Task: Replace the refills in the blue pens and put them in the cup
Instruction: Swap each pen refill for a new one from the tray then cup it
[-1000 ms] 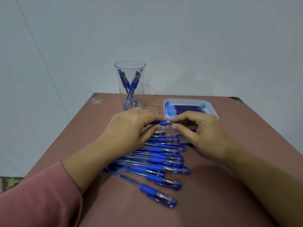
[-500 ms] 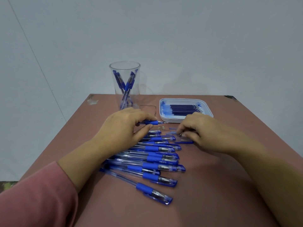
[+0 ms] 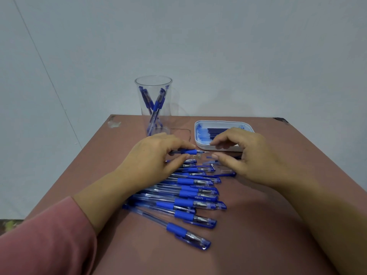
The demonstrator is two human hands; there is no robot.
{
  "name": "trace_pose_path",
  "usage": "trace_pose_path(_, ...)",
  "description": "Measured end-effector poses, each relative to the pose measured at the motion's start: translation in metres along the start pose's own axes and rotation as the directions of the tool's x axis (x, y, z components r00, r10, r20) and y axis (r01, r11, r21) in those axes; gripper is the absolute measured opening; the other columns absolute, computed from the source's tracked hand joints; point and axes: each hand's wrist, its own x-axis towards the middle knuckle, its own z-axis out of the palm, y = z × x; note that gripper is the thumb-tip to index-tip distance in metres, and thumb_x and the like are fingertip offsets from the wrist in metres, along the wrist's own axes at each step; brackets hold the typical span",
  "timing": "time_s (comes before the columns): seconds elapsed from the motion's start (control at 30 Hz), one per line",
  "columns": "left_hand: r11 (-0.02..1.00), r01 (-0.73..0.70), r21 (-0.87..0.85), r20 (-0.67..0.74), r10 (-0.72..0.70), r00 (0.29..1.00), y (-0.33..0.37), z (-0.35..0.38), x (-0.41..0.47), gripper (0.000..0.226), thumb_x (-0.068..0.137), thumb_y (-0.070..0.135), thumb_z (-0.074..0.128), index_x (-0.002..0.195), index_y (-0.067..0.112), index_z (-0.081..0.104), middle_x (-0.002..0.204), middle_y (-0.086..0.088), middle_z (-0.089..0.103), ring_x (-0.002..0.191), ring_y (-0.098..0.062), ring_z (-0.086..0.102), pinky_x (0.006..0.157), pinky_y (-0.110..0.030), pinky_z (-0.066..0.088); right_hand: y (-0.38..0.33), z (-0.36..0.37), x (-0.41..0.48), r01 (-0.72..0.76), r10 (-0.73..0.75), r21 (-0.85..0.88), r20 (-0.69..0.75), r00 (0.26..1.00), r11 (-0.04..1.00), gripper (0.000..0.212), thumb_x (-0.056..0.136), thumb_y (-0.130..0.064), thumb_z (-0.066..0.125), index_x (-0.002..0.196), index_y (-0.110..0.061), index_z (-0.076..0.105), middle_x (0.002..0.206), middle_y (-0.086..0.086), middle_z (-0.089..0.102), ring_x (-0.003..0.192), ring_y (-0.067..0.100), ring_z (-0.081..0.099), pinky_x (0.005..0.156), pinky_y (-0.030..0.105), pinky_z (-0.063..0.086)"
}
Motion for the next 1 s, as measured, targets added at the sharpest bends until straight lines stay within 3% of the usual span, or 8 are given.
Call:
trace_pose_path(0.1, 0.999, -0.031, -0.028, -0.013, 0.031, 0.999, 0.002, 0.001, 0.0, 0.029, 0.09, 0.042, 0.055, 0.115, 0.035, 0.066, 0.09, 0.026, 0.06, 0.079, -0.003, 0.058, 0.069, -0.031, 0.053, -0.005, 0.009, 0.001, 0.009, -0.006, 0.055, -0.046, 0.999, 0.998, 0.027, 0.081, -0.024, 0.076, 0.104, -0.033, 0.064, 0.097, -0.021, 0.064, 0.093, -0.002, 0.061, 0.081, 0.009, 0.046)
trace_pose_path(0.23, 0.998, -0.042, -0.054, -0.024, 0.041, 0.999, 0.003, 0.002, 0.0, 0.033, 0.09, 0.044, 0.052, 0.117, 0.031, 0.067, 0.094, 0.024, 0.062, 0.081, -0.003, 0.059, 0.071, -0.031, 0.054, -0.002, 0.013, 0.002, 0.032, -0.03, 0.07, -0.035, 0.999, 0.997, 0.015, 0.084, -0.018, 0.072, 0.098, -0.023, 0.072, 0.089, -0.016, 0.067, 0.085, 0.002, 0.064, 0.076, 0.014, 0.051)
trace_pose_path(0.37, 0.999, -0.03, -0.046, -0.047, 0.028, 0.999, 0.001, 0.002, 0.001, 0.036, 0.09, 0.047, 0.05, 0.116, 0.031, 0.068, 0.091, 0.029, 0.057, 0.079, 0.0, 0.058, 0.071, -0.031, 0.055, 0.001, 0.003, 0.0, -0.038, 0.039, 0.055, -0.022, 0.999, 0.998, 0.019, 0.084, -0.011, 0.071, 0.087, -0.029, 0.066, 0.081, -0.018, 0.066, 0.083, 0.0, 0.063, 0.07, 0.009, 0.047)
trace_pose_path(0.47, 0.999, -0.018, -0.036, -0.05, 0.016, 0.999, 0.0, 0.002, 0.001, 0.038, 0.089, 0.05, 0.048, 0.116, 0.033, 0.068, 0.09, 0.028, 0.056, 0.08, 0.001, 0.056, 0.071, -0.03, 0.055, 0.005, -0.005, -0.003, -0.083, 0.085, 0.072, -0.024, 0.996, 0.994, 0.017, 0.083, -0.008, 0.071, 0.086, -0.024, 0.066, 0.083, -0.016, 0.066, 0.085, 0.002, 0.063, 0.067, 0.008, 0.045)
trace_pose_path(0.63, 0.999, -0.038, -0.033, -0.035, 0.037, 0.999, 0.002, 0.004, 0.001, 0.036, 0.089, 0.048, 0.049, 0.116, 0.033, 0.068, 0.089, 0.028, 0.056, 0.078, -0.001, 0.057, 0.069, -0.031, 0.055, 0.003, 0.004, -0.001, -0.032, 0.03, 0.06, 0.028, 0.999, 0.998, 0.022, 0.085, -0.021, 0.072, 0.104, -0.032, 0.07, 0.095, -0.022, 0.065, 0.093, 0.0, 0.063, 0.08, 0.015, 0.05)
trace_pose_path(0.8, 0.999, -0.036, -0.021, -0.033, 0.035, 0.999, -0.001, 0.004, 0.001, 0.038, 0.089, 0.05, 0.048, 0.116, 0.033, 0.068, 0.088, 0.03, 0.054, 0.078, 0.001, 0.056, 0.07, -0.031, 0.055, 0.01, -0.003, -0.003, -0.035, 0.036, 0.026, -0.023, 0.999, 0.999, 0.013, 0.08, -0.021, 0.062, 0.088, -0.032, 0.066, 0.084, -0.021, 0.066, 0.085, 0.003, 0.063, 0.072, 0.021, 0.05)
trace_pose_path(1.0, 0.999, -0.042, -0.031, -0.029, 0.041, 0.999, 0.0, 0.006, 0.0, 0.036, 0.089, 0.049, 0.049, 0.116, 0.035, 0.068, 0.088, 0.025, 0.061, 0.077, 0.0, 0.057, 0.067, -0.028, 0.054, 0.014, 0.008, 0.003, 0.086, -0.084, -0.044, 0.045, 0.995, 0.995, 0.031, 0.087, -0.033, 0.067, 0.116, -0.041, 0.061, 0.099, -0.023, 0.067, 0.094, 0.004, 0.061, 0.078, 0.026, 0.051)
